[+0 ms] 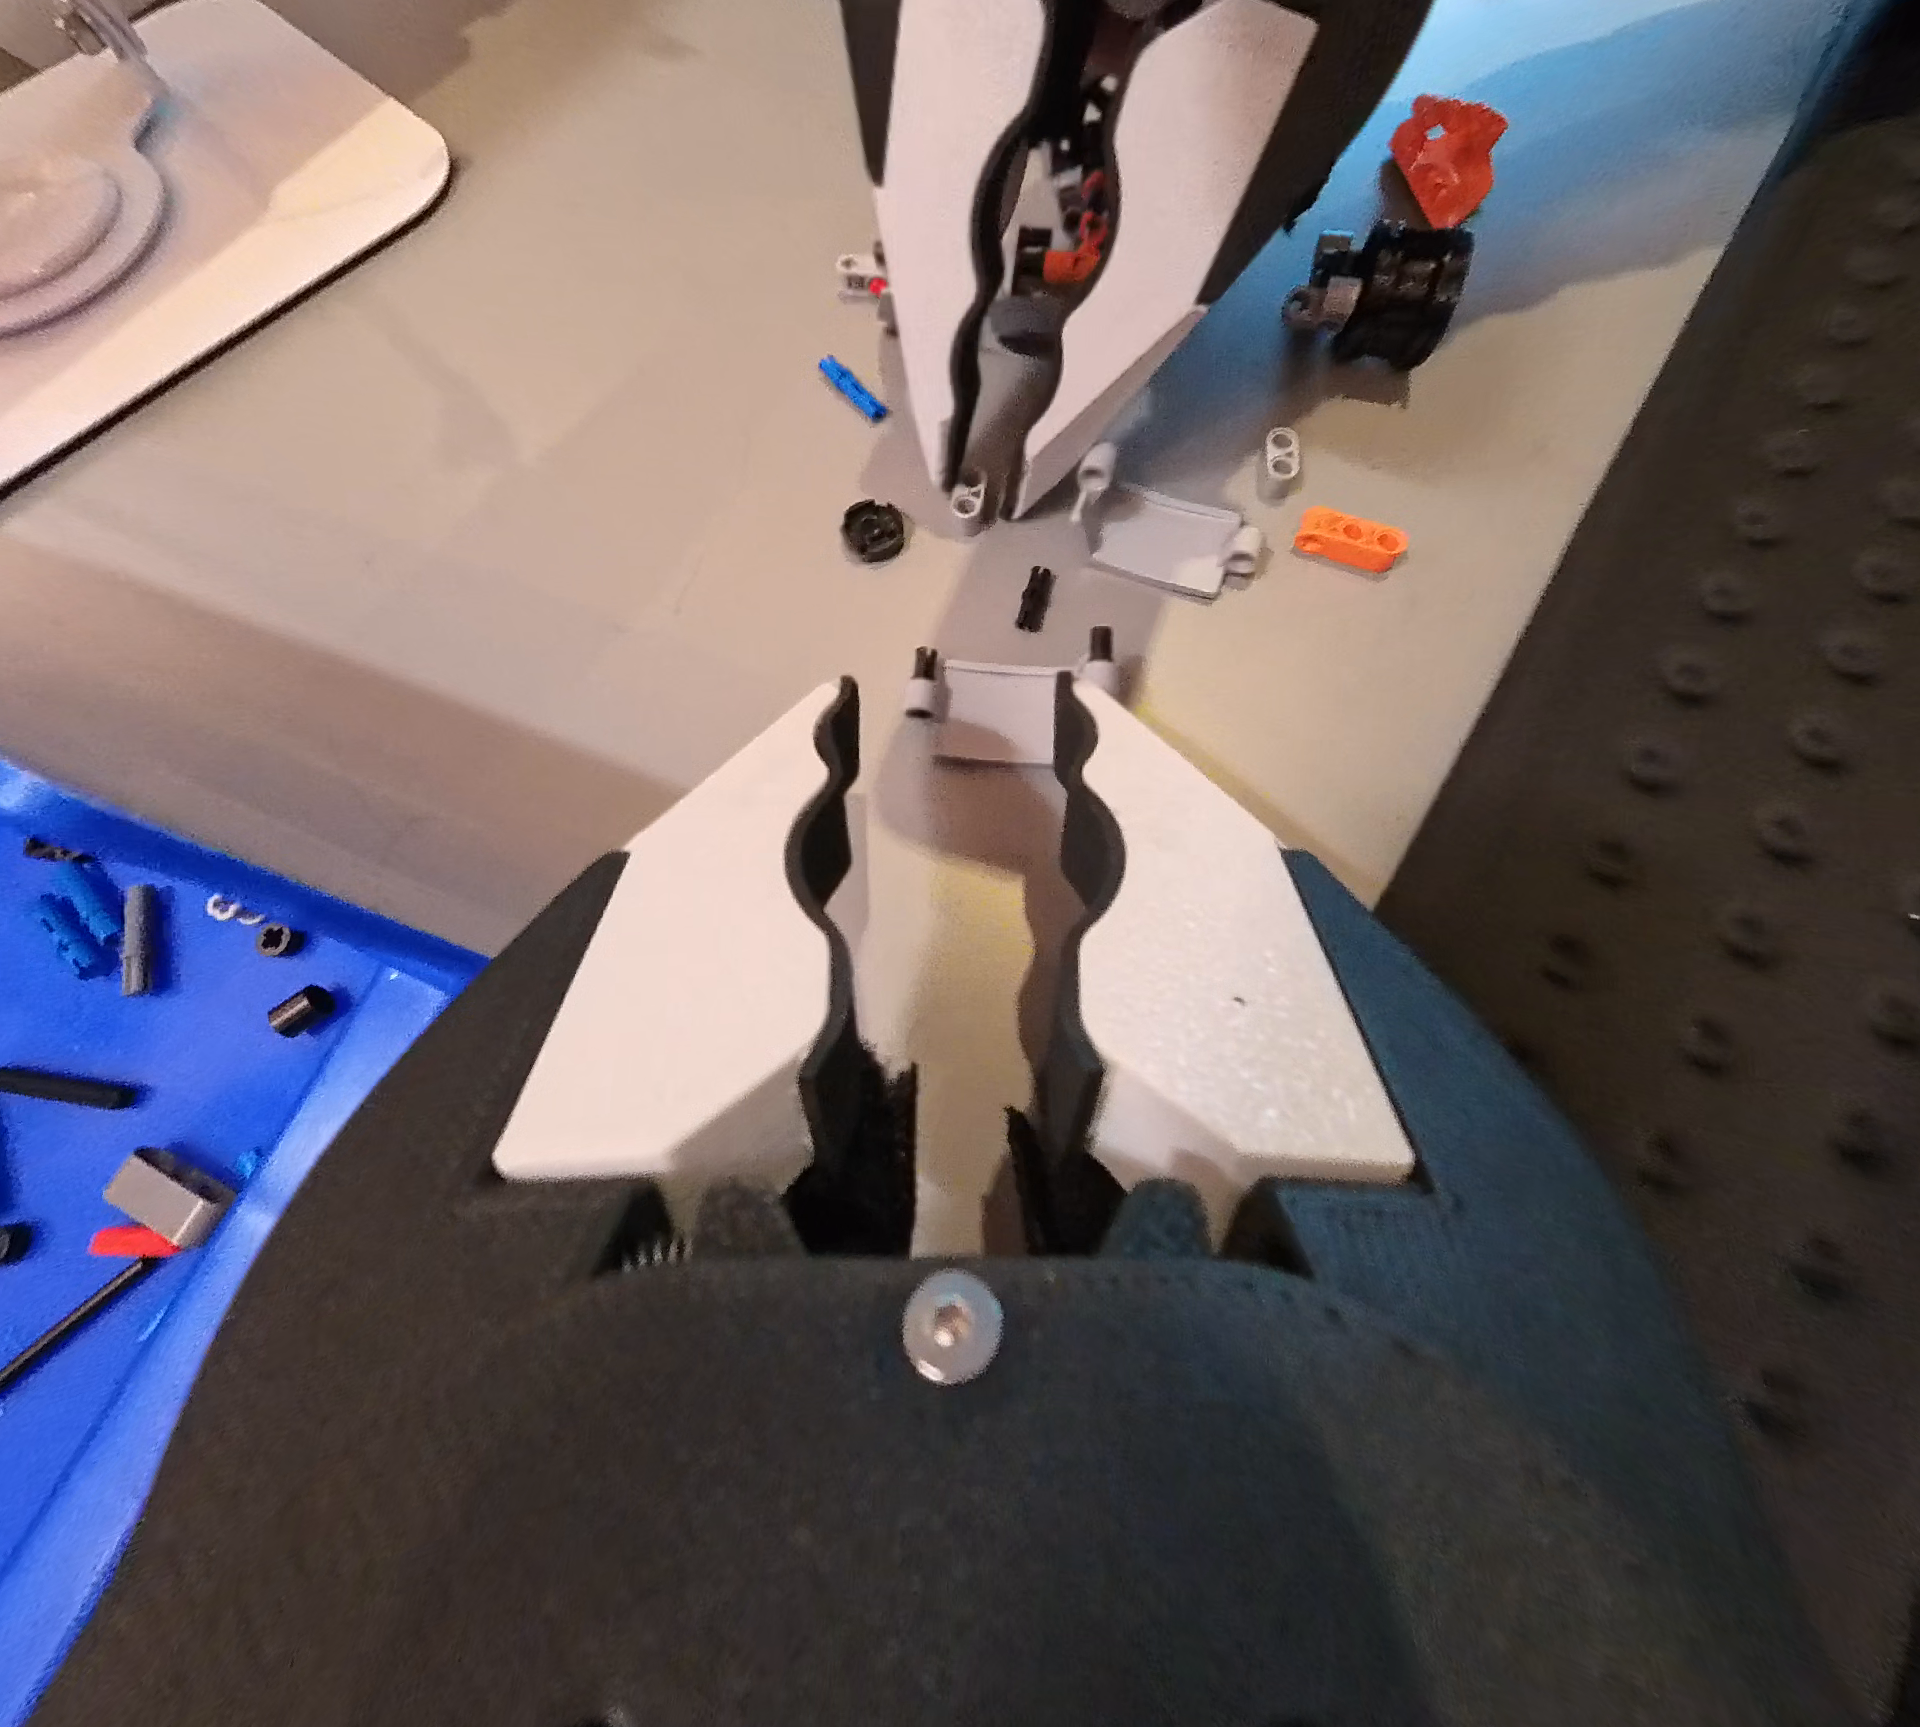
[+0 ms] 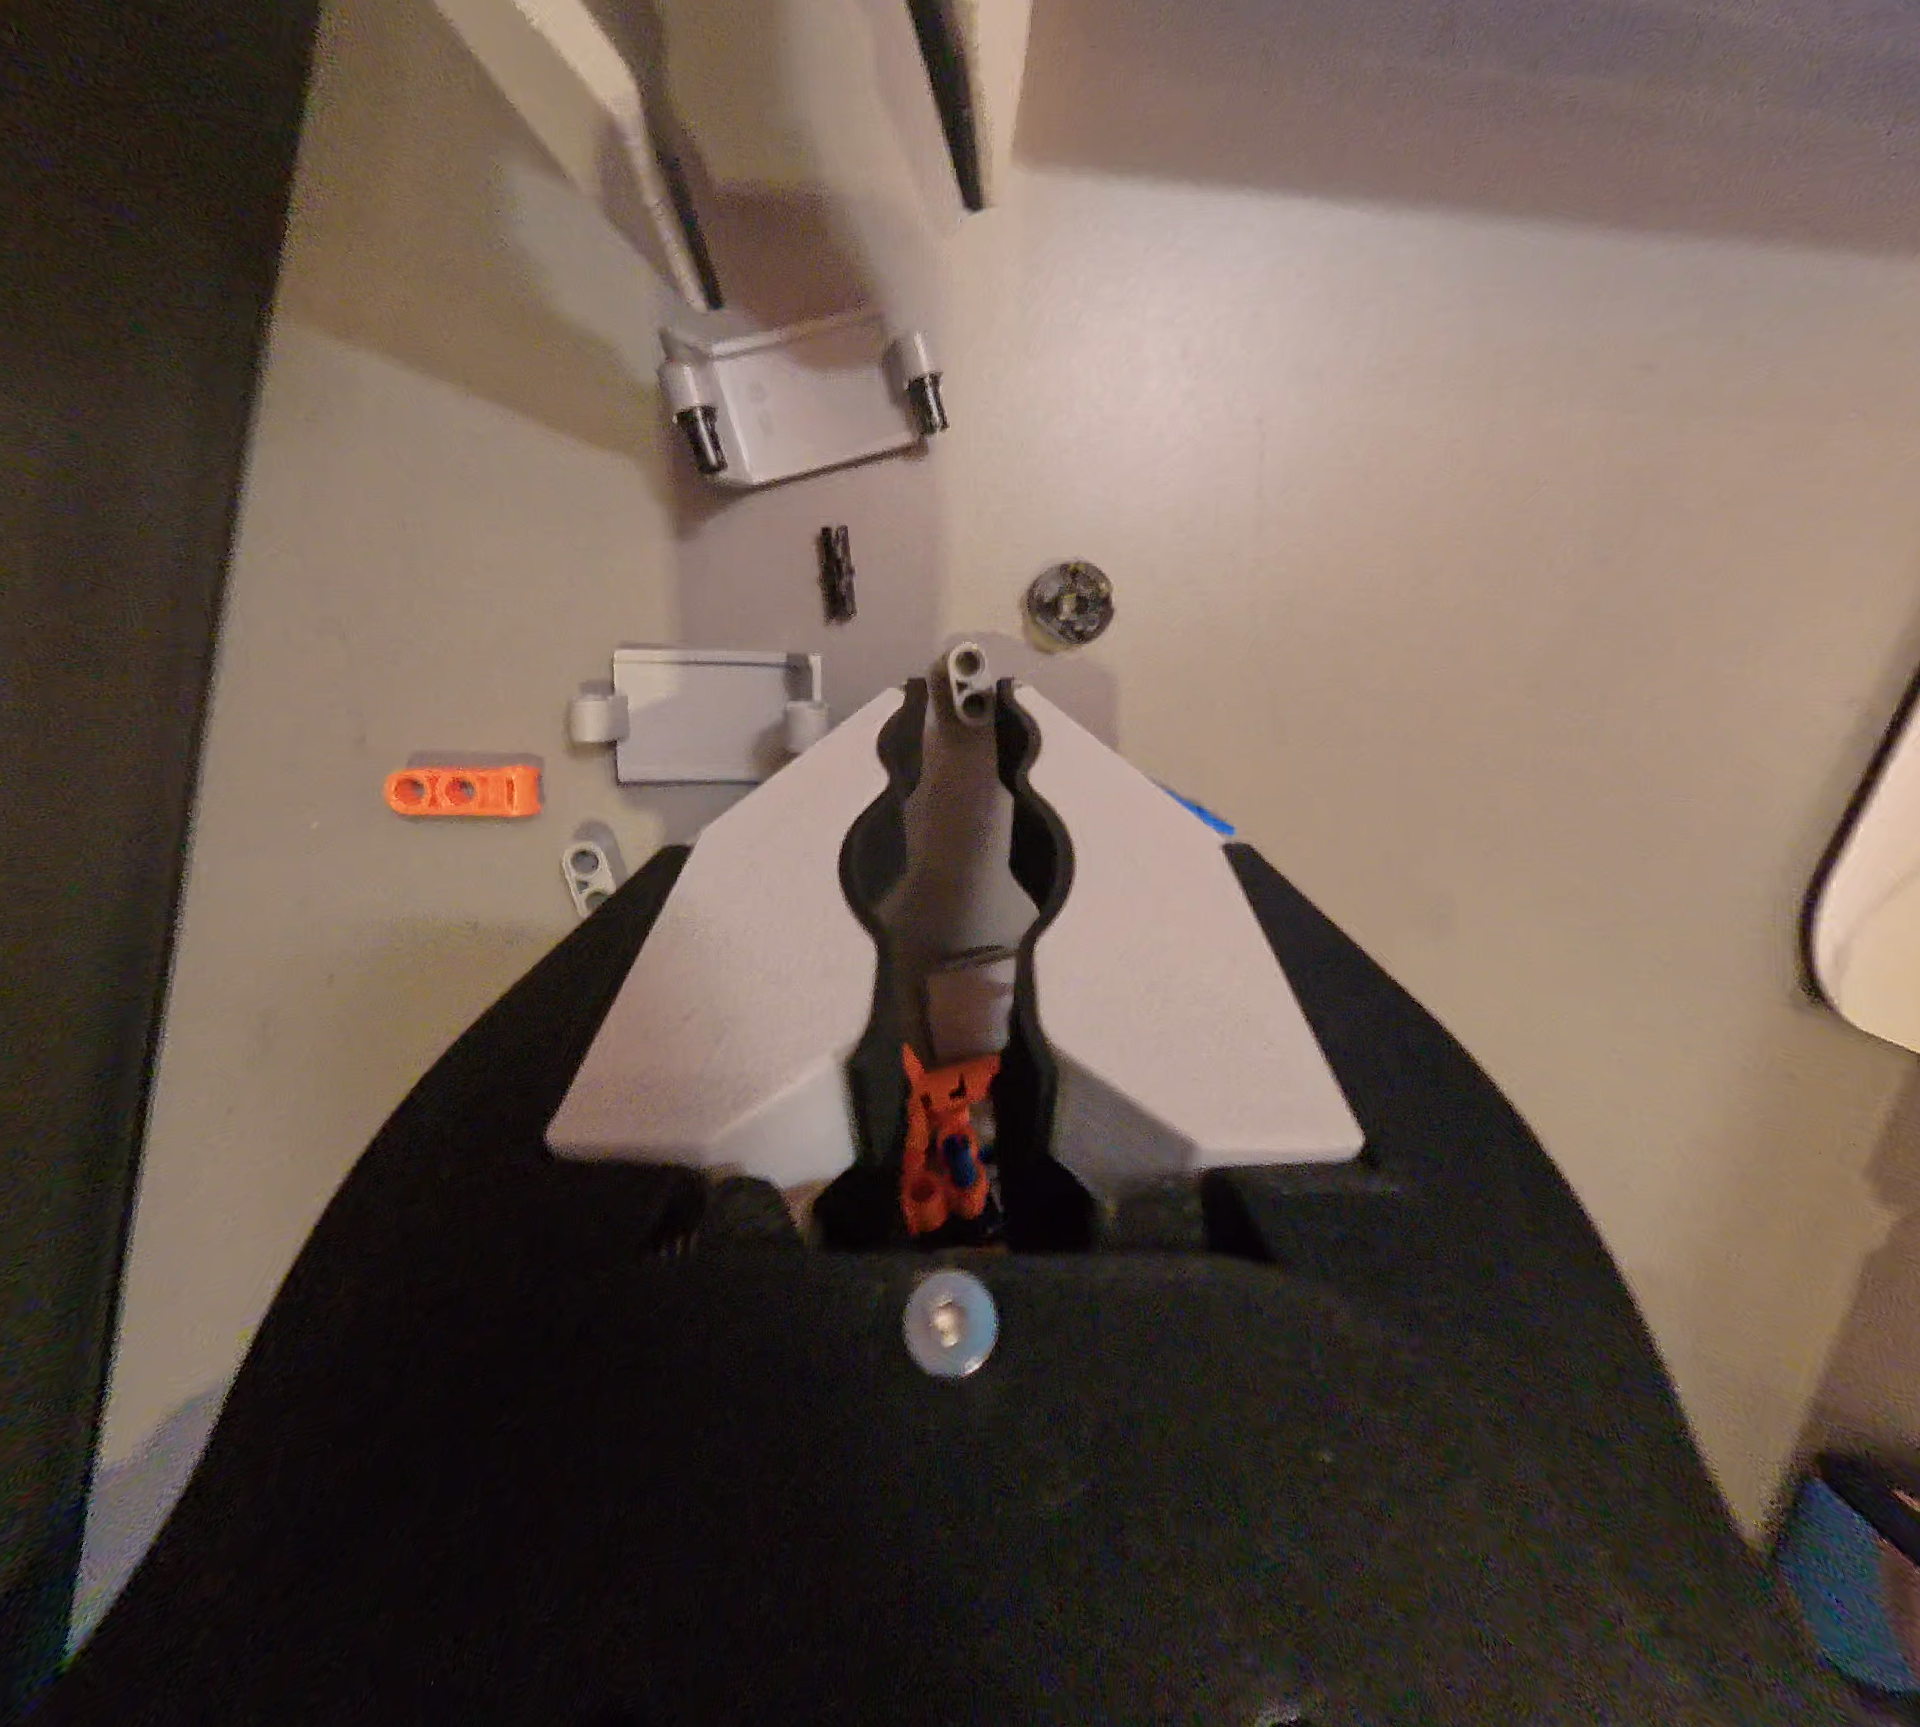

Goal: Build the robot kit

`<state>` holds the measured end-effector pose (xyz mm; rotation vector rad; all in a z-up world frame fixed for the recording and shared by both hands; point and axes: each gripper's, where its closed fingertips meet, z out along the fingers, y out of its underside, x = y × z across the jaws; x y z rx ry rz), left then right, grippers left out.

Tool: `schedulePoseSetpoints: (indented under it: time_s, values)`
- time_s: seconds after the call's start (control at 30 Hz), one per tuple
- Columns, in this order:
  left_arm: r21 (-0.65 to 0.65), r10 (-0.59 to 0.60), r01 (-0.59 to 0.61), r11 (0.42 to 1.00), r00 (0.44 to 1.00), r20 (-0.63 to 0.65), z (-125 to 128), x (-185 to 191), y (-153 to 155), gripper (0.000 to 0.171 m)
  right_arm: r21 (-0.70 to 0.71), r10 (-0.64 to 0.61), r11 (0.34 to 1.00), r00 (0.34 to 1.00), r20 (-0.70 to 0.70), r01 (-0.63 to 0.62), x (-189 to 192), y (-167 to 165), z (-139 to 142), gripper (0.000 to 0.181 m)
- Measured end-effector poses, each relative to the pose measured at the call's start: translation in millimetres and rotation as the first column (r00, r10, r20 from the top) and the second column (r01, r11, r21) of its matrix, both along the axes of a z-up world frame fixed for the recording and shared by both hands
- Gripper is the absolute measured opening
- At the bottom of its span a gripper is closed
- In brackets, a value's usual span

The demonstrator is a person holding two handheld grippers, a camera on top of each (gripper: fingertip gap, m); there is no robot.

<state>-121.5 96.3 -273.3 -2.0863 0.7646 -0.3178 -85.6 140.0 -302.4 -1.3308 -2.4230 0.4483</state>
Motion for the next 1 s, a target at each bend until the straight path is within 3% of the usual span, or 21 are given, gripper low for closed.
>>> schedulePoseSetpoints:
  time_s: [0.33, 0.6, 1.0]
  values:
    - [-0.07, 0.057, -0.056, 0.996, 0.998, 0.017, -13, -6, 9, 0.035, -0.006, 0.019, 1.0, 1.0, -0.019, -0.019, 5, 0, 3, 0.005]
    - [-0.134, 0.074, -0.08, 0.988, 0.996, -0.05, -29, -9, 11, 0.033, -0.029, 0.019, 0.999, 0.998, -0.051, -0.021, 6, -1, 7, 0.004]
    - [-0.138, 0.006, -0.013, 0.99, 0.999, -0.047, -29, 4, 7, 0.0, -0.047, 0.019, 0.999, 0.996, -0.086, -0.023, 4, -2, 13, 0.005]
